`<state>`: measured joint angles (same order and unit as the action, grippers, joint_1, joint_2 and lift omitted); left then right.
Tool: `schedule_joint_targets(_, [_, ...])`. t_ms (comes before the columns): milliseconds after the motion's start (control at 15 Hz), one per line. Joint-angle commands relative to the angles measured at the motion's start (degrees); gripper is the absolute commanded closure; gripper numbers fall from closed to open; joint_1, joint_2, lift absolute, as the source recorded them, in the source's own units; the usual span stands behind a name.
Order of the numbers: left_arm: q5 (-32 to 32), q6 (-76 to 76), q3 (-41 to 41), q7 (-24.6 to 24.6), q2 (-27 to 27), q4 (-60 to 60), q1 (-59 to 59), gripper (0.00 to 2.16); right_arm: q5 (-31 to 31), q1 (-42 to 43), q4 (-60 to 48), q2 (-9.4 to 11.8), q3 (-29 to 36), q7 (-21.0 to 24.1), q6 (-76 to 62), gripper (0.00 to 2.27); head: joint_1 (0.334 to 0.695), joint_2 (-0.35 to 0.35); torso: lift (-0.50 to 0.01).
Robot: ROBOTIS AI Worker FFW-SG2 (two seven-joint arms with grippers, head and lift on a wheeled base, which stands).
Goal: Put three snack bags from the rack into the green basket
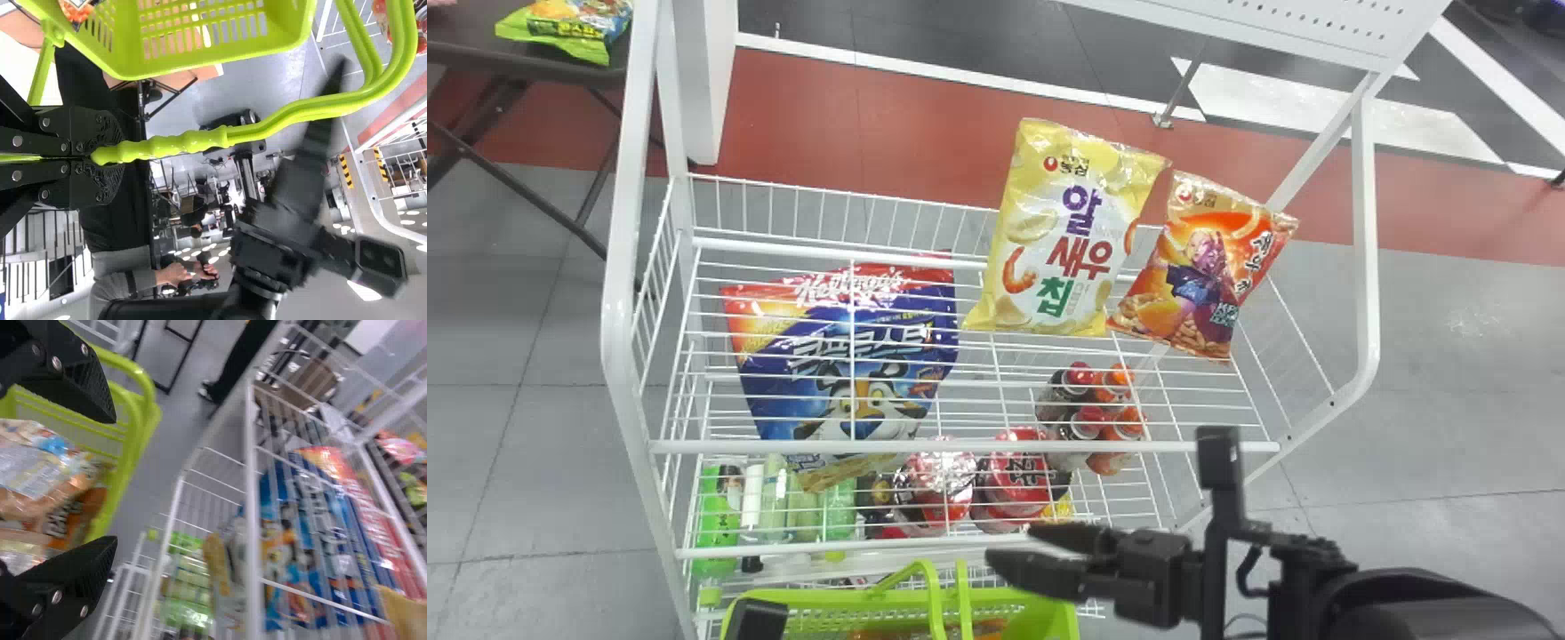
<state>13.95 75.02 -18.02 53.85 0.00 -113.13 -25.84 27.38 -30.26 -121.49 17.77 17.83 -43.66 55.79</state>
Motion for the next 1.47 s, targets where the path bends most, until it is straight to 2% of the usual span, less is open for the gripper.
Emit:
schedule_joint_targets(0, [-0.2, 0.0, -0.3, -0.1, -0.1, 0.2, 0.0, 1.49, 0.6, 0.3, -0.1, -2.4, 3.4, 1.7, -11.4, 0.08, 0.695, -0.350, 0.000])
schedule_joint_targets(200, [-0.2, 0.0, -0.3, -0.1, -0.1, 0.3, 0.0, 1.49, 0.5, 2.1, 1.5, -3.0, 5.1, 7.0, -22.1, 0.08, 0.695, -0.350, 0.000])
schedule_joint_targets(600, [-0.2, -0.2, -0.6, -0.1, -0.1, 0.6, 0.0, 1.49, -0.5, 9.3, 10.9, -3.0, 2.8, 26.5, -36.7, 0.10, 0.695, -0.350, 0.000])
schedule_joint_targets(733, [-0.2, -0.2, -0.3, 0.0, -0.1, 0.8, 0.0, 1.49, -1.6, 14.1, 16.3, -1.9, 1.1, 32.3, -39.7, 0.10, 0.695, -0.350, 0.000])
schedule_joint_targets(1000, [-0.2, 0.4, -0.8, 0.2, -0.1, 1.9, 1.1, 1.49, -6.3, 18.1, 20.9, 0.9, -1.9, 44.8, -44.9, 0.10, 0.695, -0.350, 0.000])
schedule_joint_targets(1133, [-0.2, 1.4, -0.9, 0.3, -0.1, 1.9, 1.6, 1.49, -7.1, 20.3, 23.9, 1.7, -2.2, 48.4, -44.0, 0.10, 0.695, -0.350, 0.000])
schedule_joint_targets(1400, [0.2, 2.6, -1.0, 0.8, -0.1, 2.1, 2.4, 1.49, -7.9, 22.9, 29.2, 2.9, -2.4, 48.8, -43.3, 0.13, 0.695, -0.350, 0.000])
